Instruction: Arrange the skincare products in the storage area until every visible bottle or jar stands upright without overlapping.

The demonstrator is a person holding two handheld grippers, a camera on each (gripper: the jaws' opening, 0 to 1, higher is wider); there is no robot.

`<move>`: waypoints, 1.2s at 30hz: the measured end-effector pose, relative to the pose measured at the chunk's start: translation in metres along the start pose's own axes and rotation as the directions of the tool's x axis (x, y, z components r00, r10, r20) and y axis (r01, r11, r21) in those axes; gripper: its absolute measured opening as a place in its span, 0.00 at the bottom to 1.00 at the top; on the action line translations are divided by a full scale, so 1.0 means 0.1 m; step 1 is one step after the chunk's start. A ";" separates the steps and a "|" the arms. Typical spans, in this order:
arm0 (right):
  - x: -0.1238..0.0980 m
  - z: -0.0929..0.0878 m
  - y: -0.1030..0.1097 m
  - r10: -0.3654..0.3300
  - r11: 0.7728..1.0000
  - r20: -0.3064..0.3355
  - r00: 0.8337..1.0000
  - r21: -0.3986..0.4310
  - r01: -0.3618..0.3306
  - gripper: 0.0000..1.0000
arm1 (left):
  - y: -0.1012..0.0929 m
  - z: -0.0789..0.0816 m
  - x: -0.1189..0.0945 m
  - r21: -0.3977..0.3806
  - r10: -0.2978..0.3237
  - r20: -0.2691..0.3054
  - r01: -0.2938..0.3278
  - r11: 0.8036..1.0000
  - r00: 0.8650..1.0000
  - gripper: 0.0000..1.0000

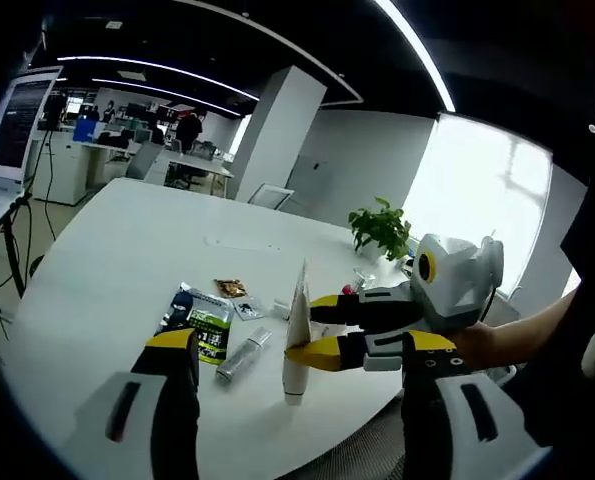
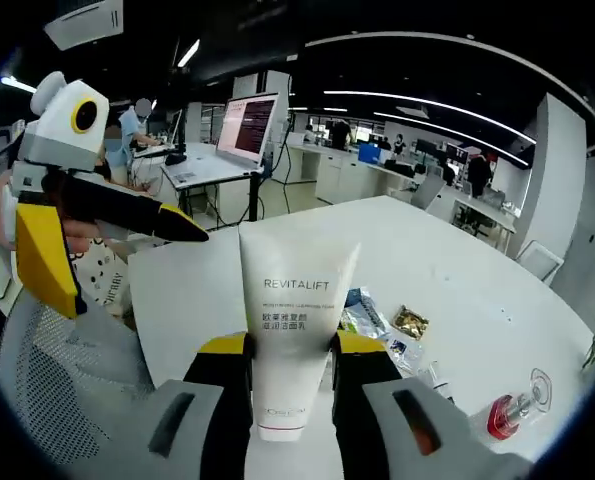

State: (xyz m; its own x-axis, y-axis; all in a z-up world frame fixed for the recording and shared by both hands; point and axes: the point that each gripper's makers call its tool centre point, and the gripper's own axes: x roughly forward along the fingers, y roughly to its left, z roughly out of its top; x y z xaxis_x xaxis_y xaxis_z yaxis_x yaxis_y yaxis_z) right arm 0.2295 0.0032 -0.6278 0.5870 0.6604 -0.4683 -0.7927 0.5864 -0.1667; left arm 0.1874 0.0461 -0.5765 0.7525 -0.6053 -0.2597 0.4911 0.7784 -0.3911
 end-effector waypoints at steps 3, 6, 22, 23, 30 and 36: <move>-0.03 0.01 0.06 0.007 1.000 0.002 1.000 -0.020 -0.007 0.29 | -0.06 0.03 0.01 0.002 -0.008 0.013 0.008 1.000 1.000 0.68; -0.08 0.02 0.13 0.013 0.999 0.009 1.000 -0.030 -0.013 0.29 | -0.11 0.03 0.04 -0.001 -0.010 0.016 0.010 1.000 1.000 0.62; -0.28 0.11 0.33 0.032 0.998 0.045 0.998 -0.058 -0.029 0.29 | -0.29 -0.07 0.19 0.029 -0.020 0.008 0.019 0.999 1.000 0.34; -0.28 0.12 0.34 0.032 0.998 0.049 0.998 -0.061 -0.029 0.29 | -0.30 -0.08 0.20 0.031 -0.020 0.005 0.020 0.999 1.000 0.33; -0.31 0.18 0.38 0.045 0.996 0.057 0.997 -0.083 -0.040 0.29 | -0.30 -0.09 0.21 0.051 -0.018 0.006 0.017 0.999 1.000 0.22; -0.30 0.20 0.40 0.058 0.994 0.060 0.996 -0.093 -0.052 0.30 | -0.28 -0.08 0.21 0.070 -0.011 0.019 0.009 0.997 1.000 0.09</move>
State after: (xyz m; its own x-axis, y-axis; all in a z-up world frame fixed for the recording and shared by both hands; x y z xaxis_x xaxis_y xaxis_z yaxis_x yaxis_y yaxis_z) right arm 0.1831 0.0160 -0.6033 0.5489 0.7204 -0.4240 -0.8341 0.5050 -0.2220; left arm 0.1856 0.0105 -0.5777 0.7553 -0.6102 -0.2391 0.5277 0.7826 -0.3303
